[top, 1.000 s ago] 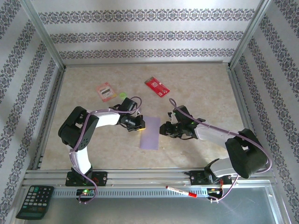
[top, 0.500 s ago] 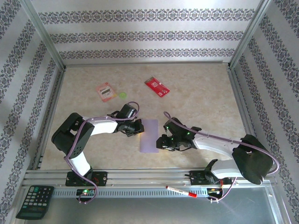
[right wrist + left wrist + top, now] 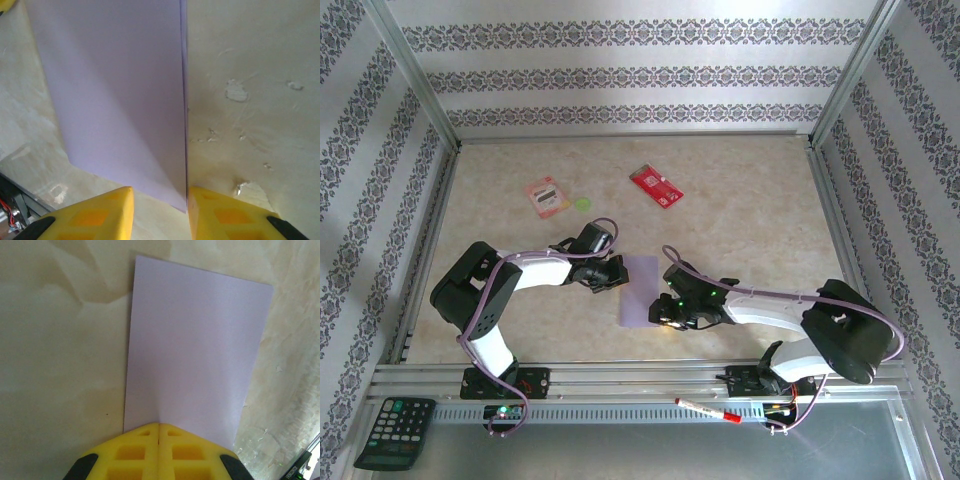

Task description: Fold a paper plane with a square sheet of paper (pick it up from the middle)

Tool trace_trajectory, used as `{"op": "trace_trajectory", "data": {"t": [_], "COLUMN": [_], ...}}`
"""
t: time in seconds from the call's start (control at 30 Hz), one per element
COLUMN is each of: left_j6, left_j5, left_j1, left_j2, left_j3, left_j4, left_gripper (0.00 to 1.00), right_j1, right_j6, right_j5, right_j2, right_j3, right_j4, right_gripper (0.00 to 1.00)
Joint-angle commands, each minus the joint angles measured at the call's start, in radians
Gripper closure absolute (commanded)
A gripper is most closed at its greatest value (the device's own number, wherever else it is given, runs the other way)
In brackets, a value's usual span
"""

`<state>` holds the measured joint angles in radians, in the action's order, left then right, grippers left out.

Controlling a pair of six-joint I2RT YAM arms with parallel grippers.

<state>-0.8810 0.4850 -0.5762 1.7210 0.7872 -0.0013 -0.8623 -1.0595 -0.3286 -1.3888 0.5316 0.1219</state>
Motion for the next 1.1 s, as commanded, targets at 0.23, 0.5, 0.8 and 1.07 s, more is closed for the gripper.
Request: {"op": "trace_trajectory", "data": {"t": [0.23, 0.5, 0.8, 1.07], "left_j6": [-0.005, -0.002, 0.002, 0.010], "left_j5": [-0.056, -0.054, -0.055, -0.054], "left_j1": [-0.016, -0.016, -0.017, -0.017], "left_j2": [0.040, 0.044, 0.048, 0.046], "left_j3": [-0.043, -0.037, -0.037, -0.037], "left_j4": [-0.083, -0.085, -0.091, -0.098], "left_gripper": [1.00, 1.00, 1.00, 1.00], "right_j1": [-0.017, -0.017, -0.017, -0.012], "right_j6": [-0.047, -0.055, -0.055, -0.048], "right_j5": [0.007, 0.019, 0.008, 0.011], "right_j2": [0.002, 0.028, 0.026, 0.036], "right_j3": [-0.036, -0.047, -0.041, -0.041], "right_j4": [-0.074, -0.075, -0.093, -0.097], "right_gripper": [0.68, 0.69, 0.72, 0.71]}}
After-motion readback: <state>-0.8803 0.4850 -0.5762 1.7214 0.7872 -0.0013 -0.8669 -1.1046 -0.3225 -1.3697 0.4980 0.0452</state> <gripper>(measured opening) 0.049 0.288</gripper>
